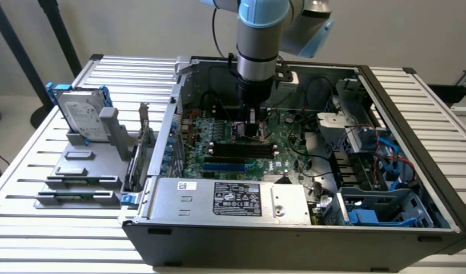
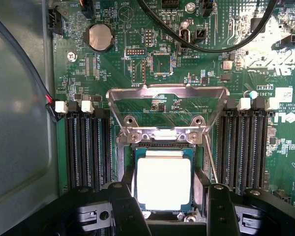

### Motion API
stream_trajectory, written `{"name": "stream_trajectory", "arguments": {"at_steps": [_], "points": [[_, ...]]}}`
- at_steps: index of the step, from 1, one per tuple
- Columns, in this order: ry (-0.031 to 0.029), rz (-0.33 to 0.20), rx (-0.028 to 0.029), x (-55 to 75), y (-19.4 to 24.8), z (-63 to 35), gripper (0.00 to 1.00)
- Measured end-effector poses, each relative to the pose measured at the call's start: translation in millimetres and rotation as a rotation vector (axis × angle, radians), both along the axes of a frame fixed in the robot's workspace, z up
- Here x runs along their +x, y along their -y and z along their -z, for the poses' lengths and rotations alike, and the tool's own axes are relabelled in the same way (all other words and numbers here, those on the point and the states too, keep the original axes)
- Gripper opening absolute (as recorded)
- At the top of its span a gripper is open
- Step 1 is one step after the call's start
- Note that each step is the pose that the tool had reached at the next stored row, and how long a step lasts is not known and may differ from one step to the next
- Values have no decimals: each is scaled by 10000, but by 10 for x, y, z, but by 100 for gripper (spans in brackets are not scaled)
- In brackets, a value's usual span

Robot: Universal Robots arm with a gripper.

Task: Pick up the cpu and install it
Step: 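Place the cpu into insertion slot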

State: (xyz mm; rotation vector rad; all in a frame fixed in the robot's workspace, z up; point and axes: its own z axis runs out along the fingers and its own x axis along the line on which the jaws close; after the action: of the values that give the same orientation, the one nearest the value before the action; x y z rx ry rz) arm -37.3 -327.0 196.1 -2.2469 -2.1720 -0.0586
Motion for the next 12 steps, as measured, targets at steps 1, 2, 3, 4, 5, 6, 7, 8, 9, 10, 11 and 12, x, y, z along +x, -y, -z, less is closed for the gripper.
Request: {"name": "stream_trajectory", "arguments": {"at_steps": [1, 2, 3, 4, 5, 6, 7, 8, 9, 10, 11, 12], "points": [[0, 0, 0, 0, 0, 1, 55], [1, 0, 0, 0, 0, 3, 55], [2, 0, 1, 0, 0, 4, 55], [1, 0, 0, 0, 0, 5, 55], [2, 0, 0, 0, 0, 5, 55], [8, 1, 14, 1, -2, 9, 56], [7, 0, 13, 1, -2, 10, 56], [5, 1, 10, 1, -2, 9, 56], [2, 2, 5, 0, -1, 7, 62], [-2, 2, 1, 0, 0, 6, 62], [-5, 3, 1, 0, 0, 6, 62], [-9, 5, 1, -1, 0, 6, 62]]}}
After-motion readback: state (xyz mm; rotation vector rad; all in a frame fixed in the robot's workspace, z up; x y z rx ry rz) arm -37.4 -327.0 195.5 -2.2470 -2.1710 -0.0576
